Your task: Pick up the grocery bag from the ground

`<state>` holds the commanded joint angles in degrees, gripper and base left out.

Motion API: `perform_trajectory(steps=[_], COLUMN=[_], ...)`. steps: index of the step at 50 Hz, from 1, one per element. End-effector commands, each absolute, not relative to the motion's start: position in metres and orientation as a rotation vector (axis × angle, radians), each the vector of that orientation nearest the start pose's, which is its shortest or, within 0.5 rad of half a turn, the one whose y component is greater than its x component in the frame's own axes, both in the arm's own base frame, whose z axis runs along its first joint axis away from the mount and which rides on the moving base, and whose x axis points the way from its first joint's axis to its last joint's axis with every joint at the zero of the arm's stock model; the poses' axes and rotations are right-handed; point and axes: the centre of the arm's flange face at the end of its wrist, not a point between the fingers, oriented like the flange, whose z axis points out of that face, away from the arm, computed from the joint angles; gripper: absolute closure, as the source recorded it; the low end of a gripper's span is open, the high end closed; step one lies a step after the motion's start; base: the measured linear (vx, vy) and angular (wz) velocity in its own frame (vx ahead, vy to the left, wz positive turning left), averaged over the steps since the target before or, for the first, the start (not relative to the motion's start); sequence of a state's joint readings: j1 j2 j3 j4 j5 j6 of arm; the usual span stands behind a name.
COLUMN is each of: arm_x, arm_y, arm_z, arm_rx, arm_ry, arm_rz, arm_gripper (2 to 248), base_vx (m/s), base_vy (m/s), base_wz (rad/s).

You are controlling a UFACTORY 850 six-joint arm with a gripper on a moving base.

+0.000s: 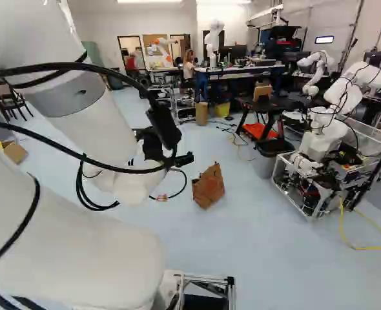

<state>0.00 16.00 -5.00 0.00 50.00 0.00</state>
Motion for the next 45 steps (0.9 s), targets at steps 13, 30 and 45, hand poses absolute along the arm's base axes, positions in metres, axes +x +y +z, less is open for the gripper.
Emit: perform_trajectory(steps=[13, 30, 45], arm_x=[0.2703, 0.2703, 0.2703], arm_y=[0.0000, 0.0000, 0.0000], arm_z=[0.3656, 0.3656, 0.3656], arm_rx=[-2.558, -2.558, -2.558], arm_ry=[0.000, 0.000, 0.000], arm_rz=[-1.824, -1.824, -1.824], arm_gripper=[3, 3, 3], base_vx=[0.000, 0.000, 0.002], base_vy=[0.000, 0.000, 0.000], base_wz=[0.000, 0.000, 0.000])
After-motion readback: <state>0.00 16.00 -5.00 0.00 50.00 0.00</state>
